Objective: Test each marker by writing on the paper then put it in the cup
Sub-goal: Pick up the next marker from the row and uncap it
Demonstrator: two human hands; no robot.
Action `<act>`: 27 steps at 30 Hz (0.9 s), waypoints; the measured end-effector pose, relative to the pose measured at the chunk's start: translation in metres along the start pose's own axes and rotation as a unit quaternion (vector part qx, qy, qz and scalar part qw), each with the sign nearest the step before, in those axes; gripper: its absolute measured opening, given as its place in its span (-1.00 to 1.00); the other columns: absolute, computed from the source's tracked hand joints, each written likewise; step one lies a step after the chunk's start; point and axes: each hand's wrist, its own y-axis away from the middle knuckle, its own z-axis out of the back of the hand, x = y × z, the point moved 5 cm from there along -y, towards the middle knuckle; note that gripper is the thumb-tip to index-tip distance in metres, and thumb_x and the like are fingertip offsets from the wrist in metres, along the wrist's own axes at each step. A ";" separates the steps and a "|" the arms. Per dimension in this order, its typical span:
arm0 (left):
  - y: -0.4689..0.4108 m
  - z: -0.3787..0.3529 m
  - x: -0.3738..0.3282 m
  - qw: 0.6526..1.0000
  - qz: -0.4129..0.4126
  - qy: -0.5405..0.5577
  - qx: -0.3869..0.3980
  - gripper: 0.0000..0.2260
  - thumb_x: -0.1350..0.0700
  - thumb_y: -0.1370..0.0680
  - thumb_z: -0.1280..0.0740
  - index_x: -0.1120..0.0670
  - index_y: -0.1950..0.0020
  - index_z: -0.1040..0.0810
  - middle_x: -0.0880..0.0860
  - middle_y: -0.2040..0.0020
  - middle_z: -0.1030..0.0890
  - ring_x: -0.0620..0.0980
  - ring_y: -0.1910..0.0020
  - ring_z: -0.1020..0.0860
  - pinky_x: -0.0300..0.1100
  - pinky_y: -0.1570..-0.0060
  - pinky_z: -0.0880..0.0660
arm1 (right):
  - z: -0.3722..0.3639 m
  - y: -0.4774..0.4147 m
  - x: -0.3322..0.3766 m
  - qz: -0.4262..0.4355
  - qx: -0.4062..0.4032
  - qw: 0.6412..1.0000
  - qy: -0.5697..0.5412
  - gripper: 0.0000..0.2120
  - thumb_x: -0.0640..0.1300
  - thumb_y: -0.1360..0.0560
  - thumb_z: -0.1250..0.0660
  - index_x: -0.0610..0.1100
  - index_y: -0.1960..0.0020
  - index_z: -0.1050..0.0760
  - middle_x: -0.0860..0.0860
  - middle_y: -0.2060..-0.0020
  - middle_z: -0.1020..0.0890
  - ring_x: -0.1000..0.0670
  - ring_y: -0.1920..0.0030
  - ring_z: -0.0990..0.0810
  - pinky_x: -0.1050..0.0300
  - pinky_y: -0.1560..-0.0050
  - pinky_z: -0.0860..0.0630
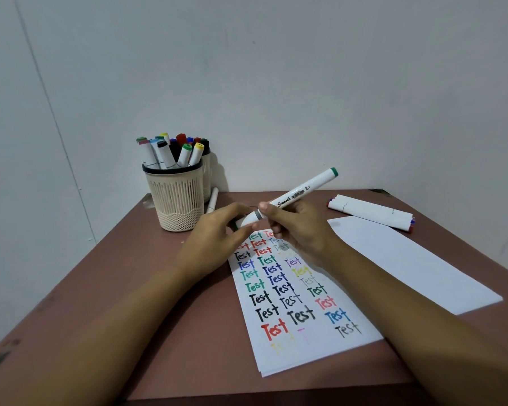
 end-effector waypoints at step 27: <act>0.005 -0.001 -0.004 0.893 0.227 0.382 -0.072 -0.91 0.18 -0.43 -0.41 0.17 0.10 -0.59 0.05 0.31 -0.52 -0.01 0.32 -0.46 -0.15 0.28 -0.46 | -0.005 0.000 0.001 -0.098 0.049 0.982 -0.153 -0.80 -0.05 -0.32 -0.40 -0.16 0.18 -0.47 0.01 0.48 -0.46 0.13 0.52 -0.38 0.34 0.50 -0.34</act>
